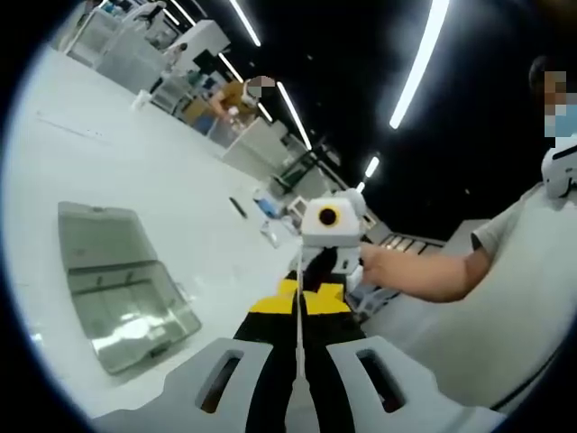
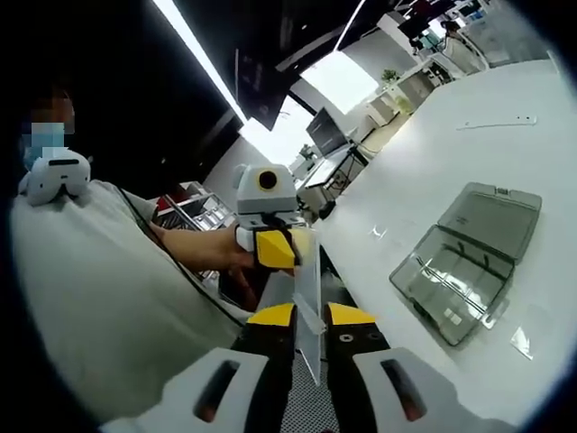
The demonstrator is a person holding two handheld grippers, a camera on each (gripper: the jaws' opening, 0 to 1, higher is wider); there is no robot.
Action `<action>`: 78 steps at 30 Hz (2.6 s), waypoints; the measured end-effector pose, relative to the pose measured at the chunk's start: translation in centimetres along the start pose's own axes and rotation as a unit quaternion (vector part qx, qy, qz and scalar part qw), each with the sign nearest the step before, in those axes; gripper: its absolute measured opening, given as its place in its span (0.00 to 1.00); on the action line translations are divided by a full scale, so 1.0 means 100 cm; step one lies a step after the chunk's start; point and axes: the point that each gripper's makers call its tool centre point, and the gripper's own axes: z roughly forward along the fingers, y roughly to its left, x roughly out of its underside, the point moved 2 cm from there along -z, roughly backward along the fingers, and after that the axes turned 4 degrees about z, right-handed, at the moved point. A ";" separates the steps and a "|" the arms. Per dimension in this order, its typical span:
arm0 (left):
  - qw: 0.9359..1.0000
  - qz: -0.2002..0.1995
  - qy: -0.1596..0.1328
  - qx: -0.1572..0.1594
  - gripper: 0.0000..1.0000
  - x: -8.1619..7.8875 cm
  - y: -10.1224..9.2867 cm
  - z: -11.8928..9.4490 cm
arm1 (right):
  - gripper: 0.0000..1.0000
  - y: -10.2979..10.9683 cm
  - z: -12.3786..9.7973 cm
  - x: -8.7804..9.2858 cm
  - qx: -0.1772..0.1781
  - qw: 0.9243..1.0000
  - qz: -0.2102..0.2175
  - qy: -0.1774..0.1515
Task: Insert the divider into the dual guide fixture by aligning both edges with the guide slots and pushing it downward to the bottom, including one-sided entry, uneven engagement, binding, and posture correction.
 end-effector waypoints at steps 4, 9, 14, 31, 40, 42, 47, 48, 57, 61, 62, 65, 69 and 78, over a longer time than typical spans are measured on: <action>1.000 0.000 0.000 0.002 0.00 0.000 -0.001 0.000 | 0.07 0.001 0.000 0.000 -0.004 1.000 0.003 -0.001; 1.000 0.000 -0.001 0.004 0.00 -0.001 -0.001 0.000 | 0.07 0.000 -0.001 -0.001 -0.010 1.000 0.011 -0.008; 1.000 0.000 -0.001 0.006 0.00 -0.001 -0.002 0.000 | 0.06 0.002 -0.001 0.000 -0.015 1.000 0.015 -0.010; 1.000 -0.004 -0.016 0.014 0.00 -0.004 -0.003 -0.002 | 0.01 0.008 -0.002 -0.003 -0.034 0.999 0.026 -0.023; 1.000 -0.005 -0.019 0.016 0.00 -0.003 -0.002 -0.004 | 0.00 0.010 -0.001 -0.003 -0.030 0.999 0.033 -0.016; 1.000 -0.008 -0.021 0.015 0.00 -0.003 -0.001 -0.004 | 0.00 0.010 -0.001 -0.003 -0.030 0.999 0.036 -0.016; 1.000 -0.012 -0.021 0.011 0.00 -0.003 0.001 -0.006 | 0.00 0.011 0.002 -0.004 -0.019 0.999 0.041 -0.011; 1.000 -0.012 -0.023 0.010 0.00 -0.003 0.002 -0.006 | 0.00 0.011 0.002 -0.005 -0.017 0.999 0.044 -0.010; 1.000 -0.011 -0.029 0.003 0.01 -0.006 0.006 -0.007 | 0.00 0.007 0.003 -0.009 0.010 0.999 0.045 -0.004; 0.999 -0.012 -0.035 -0.002 0.01 -0.007 0.009 -0.008 | 0.00 0.007 0.004 -0.011 0.016 0.999 0.049 -0.003; 0.999 -0.009 -0.036 -0.004 0.02 -0.007 0.009 -0.008 | 0.00 0.008 0.004 -0.011 0.017 0.999 0.050 -0.003; 0.999 -0.006 -0.037 -0.011 0.02 -0.006 0.011 -0.009 | 0.00 0.006 0.005 -0.011 0.023 0.998 0.052 0.002; 0.999 -0.008 -0.039 -0.014 0.03 -0.005 0.012 -0.010 | 0.00 0.005 0.005 -0.012 0.031 0.998 0.052 0.005; 0.999 0.000 -0.045 -0.026 0.04 -0.007 0.015 -0.012 | 0.00 0.003 0.003 -0.014 0.053 0.996 0.069 0.013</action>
